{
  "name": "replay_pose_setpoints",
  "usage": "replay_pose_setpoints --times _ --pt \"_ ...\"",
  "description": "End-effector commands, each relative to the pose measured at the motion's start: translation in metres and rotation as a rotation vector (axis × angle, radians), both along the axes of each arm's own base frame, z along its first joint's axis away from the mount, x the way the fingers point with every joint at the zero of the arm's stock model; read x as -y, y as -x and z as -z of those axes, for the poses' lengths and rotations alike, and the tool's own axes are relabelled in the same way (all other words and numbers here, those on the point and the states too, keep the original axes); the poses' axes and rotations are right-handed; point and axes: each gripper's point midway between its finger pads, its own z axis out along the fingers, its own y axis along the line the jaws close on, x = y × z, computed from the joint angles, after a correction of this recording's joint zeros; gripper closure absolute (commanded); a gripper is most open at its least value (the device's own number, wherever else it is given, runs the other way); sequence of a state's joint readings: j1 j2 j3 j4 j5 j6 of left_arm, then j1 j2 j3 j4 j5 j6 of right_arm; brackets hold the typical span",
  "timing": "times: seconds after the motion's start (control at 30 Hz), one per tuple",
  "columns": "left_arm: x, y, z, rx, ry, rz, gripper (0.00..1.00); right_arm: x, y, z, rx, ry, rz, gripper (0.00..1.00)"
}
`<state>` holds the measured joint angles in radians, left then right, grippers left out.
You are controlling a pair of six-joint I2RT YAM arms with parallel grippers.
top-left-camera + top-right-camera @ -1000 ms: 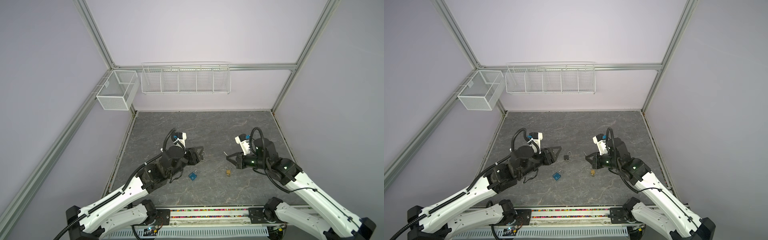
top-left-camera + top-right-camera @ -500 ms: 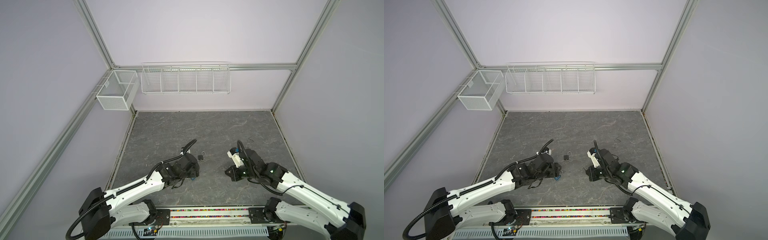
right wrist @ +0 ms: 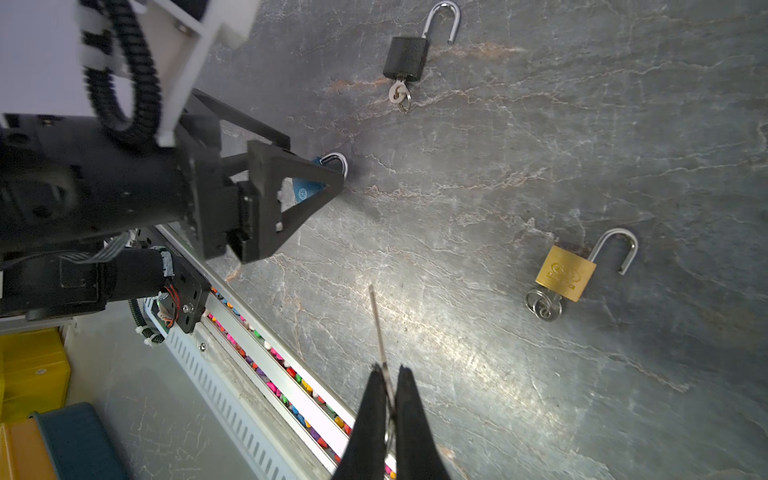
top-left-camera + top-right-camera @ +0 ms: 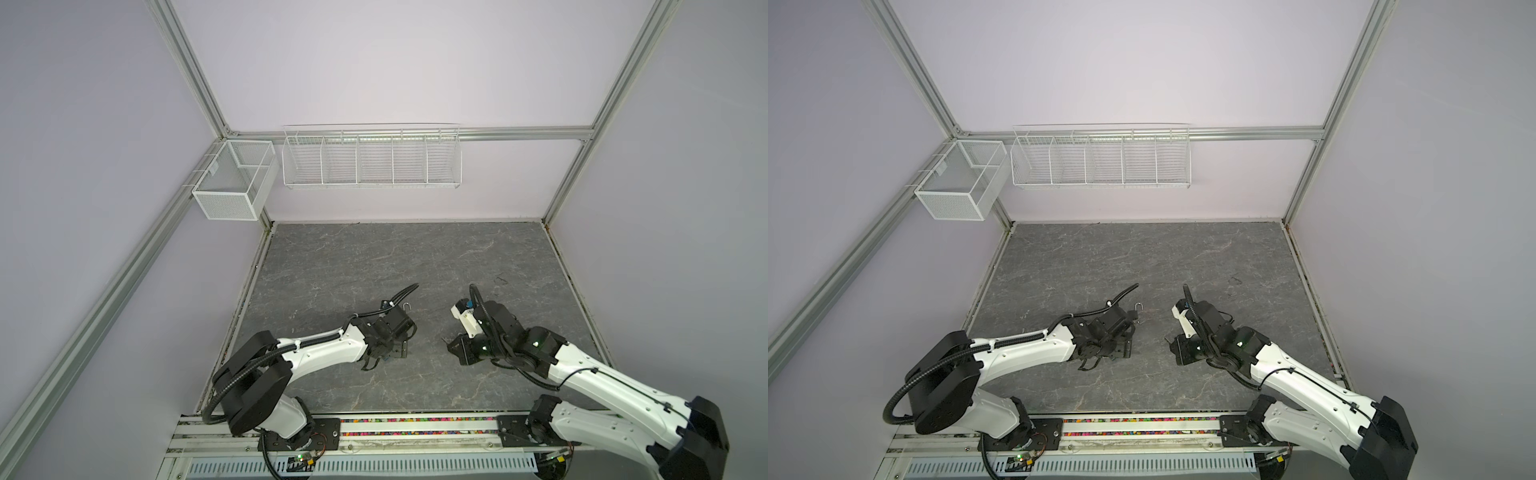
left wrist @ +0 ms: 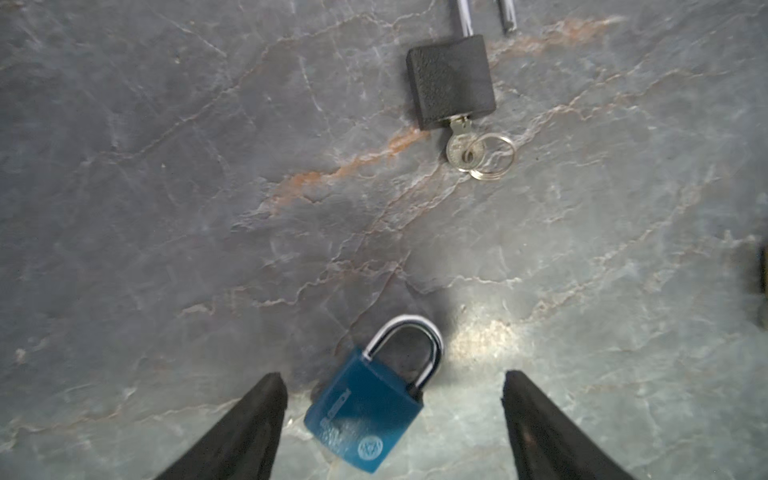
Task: Unlock with the key
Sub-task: 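Lower the key with the right gripper toward the blue padlock while the left gripper lowers, then grasp the blue padlock body with the left gripper and lift it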
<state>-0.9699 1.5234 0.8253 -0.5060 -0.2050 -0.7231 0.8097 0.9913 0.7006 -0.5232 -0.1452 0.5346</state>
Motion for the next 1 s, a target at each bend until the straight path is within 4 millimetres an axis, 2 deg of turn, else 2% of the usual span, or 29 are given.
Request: replay_pose_setpoints --times 0.0,0.17,0.5,0.67,0.97 --pt "0.002 -0.004 0.003 -0.015 -0.002 0.007 0.18 -0.002 -0.001 -0.002 0.018 -0.012 0.003 0.94" --pt "0.013 0.006 0.008 -0.062 0.061 0.045 0.21 0.000 -0.003 -0.002 0.027 0.000 0.007 0.94" --pt "0.021 0.027 0.013 -0.113 0.021 0.082 0.25 0.003 -0.007 -0.003 0.037 0.027 0.018 0.94" --pt "0.025 0.038 0.012 -0.124 0.000 0.046 0.29 0.007 -0.006 -0.001 0.019 0.020 0.026 0.94" --pt "0.014 0.028 0.012 -0.106 -0.104 -0.115 0.37 0.010 -0.004 -0.009 0.025 -0.013 0.033 0.94"
